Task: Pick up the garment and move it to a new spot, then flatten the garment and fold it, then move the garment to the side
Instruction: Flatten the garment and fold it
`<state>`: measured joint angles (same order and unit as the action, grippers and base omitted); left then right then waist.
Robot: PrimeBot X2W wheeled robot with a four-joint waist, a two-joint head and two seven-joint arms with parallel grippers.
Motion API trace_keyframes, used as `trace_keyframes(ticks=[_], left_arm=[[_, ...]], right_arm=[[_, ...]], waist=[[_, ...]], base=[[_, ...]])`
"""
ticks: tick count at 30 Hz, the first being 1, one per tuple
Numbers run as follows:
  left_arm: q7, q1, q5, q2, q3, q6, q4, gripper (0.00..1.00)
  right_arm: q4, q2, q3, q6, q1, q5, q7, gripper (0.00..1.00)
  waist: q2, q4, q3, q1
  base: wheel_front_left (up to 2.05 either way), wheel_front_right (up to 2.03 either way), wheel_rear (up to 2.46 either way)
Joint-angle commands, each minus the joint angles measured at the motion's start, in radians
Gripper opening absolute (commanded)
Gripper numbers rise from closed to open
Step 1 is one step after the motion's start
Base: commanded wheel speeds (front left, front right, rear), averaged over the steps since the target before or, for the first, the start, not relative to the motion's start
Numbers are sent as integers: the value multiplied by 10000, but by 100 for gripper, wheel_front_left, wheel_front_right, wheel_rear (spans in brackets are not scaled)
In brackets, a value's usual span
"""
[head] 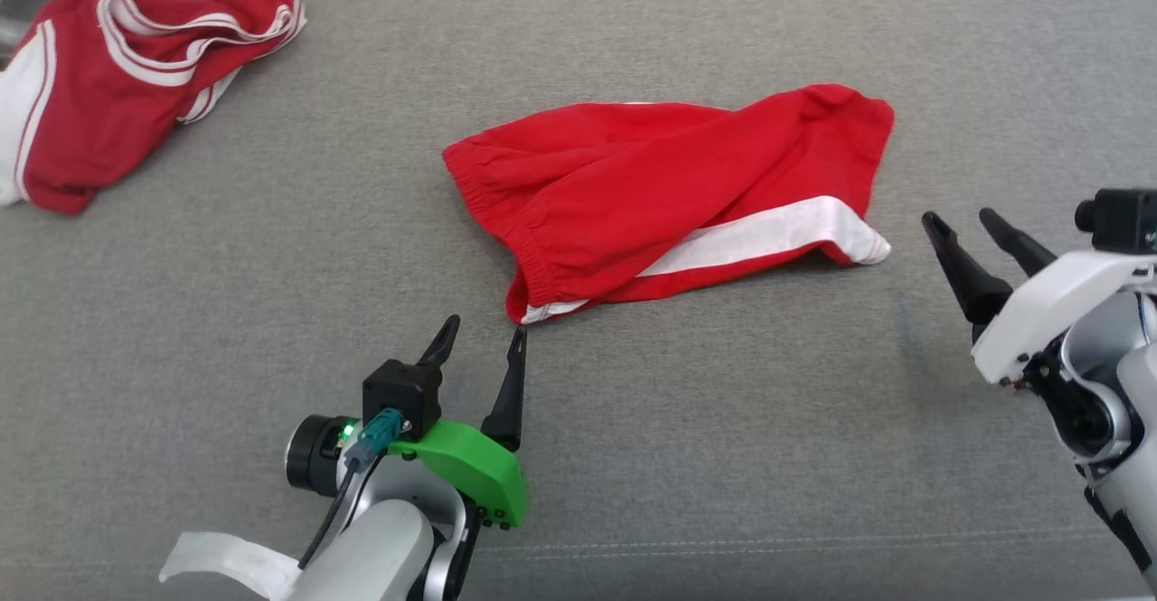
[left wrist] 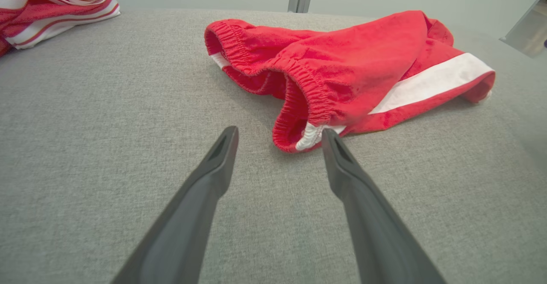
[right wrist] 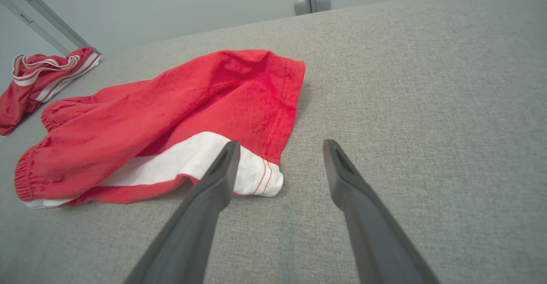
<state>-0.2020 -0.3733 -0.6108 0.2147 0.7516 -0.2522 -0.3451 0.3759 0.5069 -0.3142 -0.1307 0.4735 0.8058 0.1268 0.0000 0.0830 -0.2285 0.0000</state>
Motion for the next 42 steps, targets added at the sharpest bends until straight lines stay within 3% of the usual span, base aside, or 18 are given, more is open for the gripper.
trace_keyframes(ticks=[1, 7, 14, 15, 16, 18, 19, 37, 40, 41, 42], left_arm=[[21, -193, -104, 53, -73, 56, -122, 100], [-98, -421, -371, 171, -382, 204, -893, 100], [91, -827, -553, 213, -410, 630, -1551, 100], [114, -876, -569, 196, -394, 689, -1611, 94], [85, -927, -578, 177, -405, 713, -1642, 63], [-41, -1018, -644, 114, -494, 777, -1670, 15], [-78, -1067, -652, 103, -550, 773, -1678, 0], [-195, -2583, -1500, 648, -1921, 894, -3247, 1], [-213, -2539, -1670, 697, -2039, 932, -3664, 25], [-213, -2539, -1670, 697, -2039, 932, -3664, 25], [-224, -2517, -1677, 690, -2049, 969, -3765, 38]], right_arm=[[-223, 3, -38, -2, -310, 93, -219, 100], [-1235, -206, 73, -2, -1539, -118, -1203, 100], [-1814, -852, 306, 0, -2177, -367, -1450, 100], [-1839, -908, 336, 0, -2228, -401, -1453, 100], [-1853, -965, 367, 0, -2267, -429, -1444, 100], [-1883, -1049, 481, 0, -2293, -481, -1464, 100], [-1905, -1071, 535, 0, -2309, -514, -1446, 100], [-1994, -1576, 370, 0, -1935, -773, -1456, 100], [-1875, -1643, 265, 0, -1829, -766, -1530, 100], [-1875, -1643, 265, 0, -1829, -766, -1530, 100], [-1834, -1653, 246, 0, -1801, -746, -1575, 100]], waist=[[0, -809, 329, 0], [0, -1451, 293, 0], [0, -1969, 122, 0], [0, -2006, 106, 0], [0, -2043, 89, 0], [0, -2088, 59, 0], [0, -2107, 44, 0], [0, -2531, -322, 0], [0, -2572, -317, 0], [0, -2572, -317, 0], [0, -2570, -305, 0]], base=[[0, 0, 0], [0, 0, 0], [0, 0, 0], [0, 0, 0], [0, 0, 0], [0, 0, 0], [0, 0, 0], [0, 0, 0], [0, 0, 0], [0, 0, 0], [0, 0, 0]])
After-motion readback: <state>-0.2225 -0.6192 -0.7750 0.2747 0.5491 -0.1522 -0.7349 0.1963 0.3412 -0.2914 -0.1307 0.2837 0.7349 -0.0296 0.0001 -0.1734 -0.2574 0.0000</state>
